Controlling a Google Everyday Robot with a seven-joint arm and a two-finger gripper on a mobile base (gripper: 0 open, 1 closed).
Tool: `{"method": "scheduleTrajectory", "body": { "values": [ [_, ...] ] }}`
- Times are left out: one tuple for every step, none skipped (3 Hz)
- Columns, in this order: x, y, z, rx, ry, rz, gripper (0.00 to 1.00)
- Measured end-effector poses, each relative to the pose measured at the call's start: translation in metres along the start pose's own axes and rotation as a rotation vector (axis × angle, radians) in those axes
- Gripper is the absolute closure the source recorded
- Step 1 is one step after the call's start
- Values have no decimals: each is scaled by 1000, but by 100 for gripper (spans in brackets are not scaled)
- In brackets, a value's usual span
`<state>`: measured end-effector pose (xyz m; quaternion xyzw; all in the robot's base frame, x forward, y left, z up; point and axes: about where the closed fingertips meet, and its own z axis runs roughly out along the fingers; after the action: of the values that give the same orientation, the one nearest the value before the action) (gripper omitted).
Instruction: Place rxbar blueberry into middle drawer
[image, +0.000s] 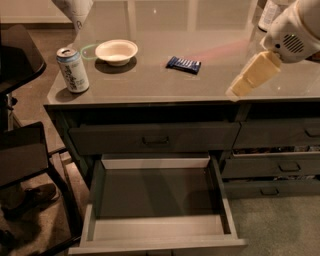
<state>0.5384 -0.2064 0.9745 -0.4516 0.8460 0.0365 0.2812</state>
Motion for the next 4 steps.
{"method": "scheduleTrajectory", "body": {
  "values": [
    [-1,-2,5,0,-5,36,0],
    [-1,-2,5,0,-5,36,0],
    [-9,-17,22,17,-39,86,0],
    [-34,-46,53,51,-121,160,0]
  ]
}}
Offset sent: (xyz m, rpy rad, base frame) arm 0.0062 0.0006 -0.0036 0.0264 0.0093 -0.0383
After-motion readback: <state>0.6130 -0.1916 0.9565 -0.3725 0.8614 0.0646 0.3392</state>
